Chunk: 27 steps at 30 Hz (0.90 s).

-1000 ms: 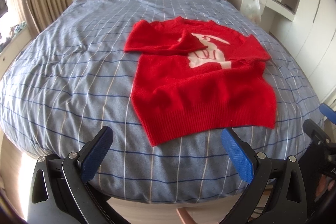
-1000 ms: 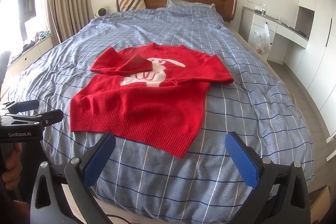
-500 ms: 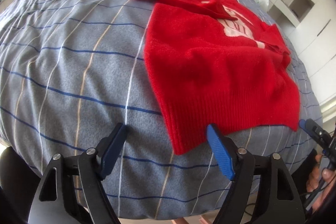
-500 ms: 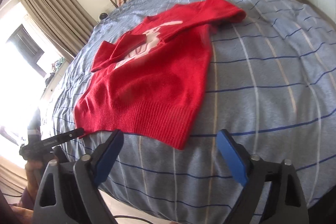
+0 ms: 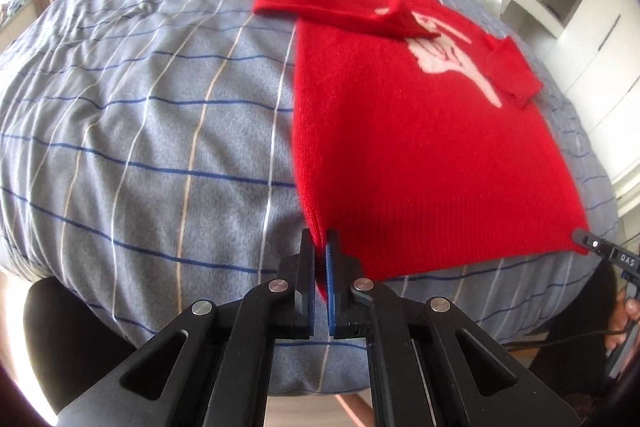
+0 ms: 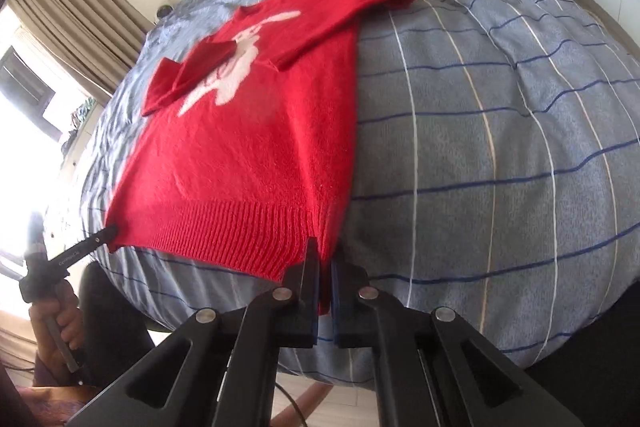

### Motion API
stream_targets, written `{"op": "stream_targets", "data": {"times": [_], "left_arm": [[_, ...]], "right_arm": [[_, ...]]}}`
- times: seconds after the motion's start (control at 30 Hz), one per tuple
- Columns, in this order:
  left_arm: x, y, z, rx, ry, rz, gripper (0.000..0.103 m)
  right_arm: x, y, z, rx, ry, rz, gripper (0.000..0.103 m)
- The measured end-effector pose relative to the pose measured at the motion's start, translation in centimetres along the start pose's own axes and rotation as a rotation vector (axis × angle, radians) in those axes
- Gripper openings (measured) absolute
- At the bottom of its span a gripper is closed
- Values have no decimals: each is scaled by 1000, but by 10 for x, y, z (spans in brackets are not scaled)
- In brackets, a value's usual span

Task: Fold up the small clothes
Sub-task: 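Grasp the sweater hem with the left gripper while the right gripper grasps the hem too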

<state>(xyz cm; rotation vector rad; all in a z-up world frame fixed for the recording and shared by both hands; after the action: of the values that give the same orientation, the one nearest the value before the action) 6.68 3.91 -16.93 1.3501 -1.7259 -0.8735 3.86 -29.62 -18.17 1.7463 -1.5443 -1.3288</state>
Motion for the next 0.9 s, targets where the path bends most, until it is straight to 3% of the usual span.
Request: {"op": "stream_targets", "data": {"times": [0.17, 0.4, 0.9], "left_arm": [[-2, -13, 7, 3, -10, -40, 2], [4, -19, 13, 39, -64, -103, 2], [5, -21, 14, 53, -71, -116, 3]], "right_arm": [[9, -32, 5, -27, -10, 50, 4], [9, -37, 7, -5, 11, 83, 4], [4, -41, 11, 31, 40, 129, 4]]}}
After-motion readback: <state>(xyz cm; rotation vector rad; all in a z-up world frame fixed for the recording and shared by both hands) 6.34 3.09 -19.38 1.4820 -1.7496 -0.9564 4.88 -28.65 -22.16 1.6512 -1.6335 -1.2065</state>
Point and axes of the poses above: each gripper's, at about its wrist camera, not at the fingertips, and y roughly against the way its jaws point, x to its right, z to its underside, the point moved 6 cm from there along -y, roughly the way its jaws point
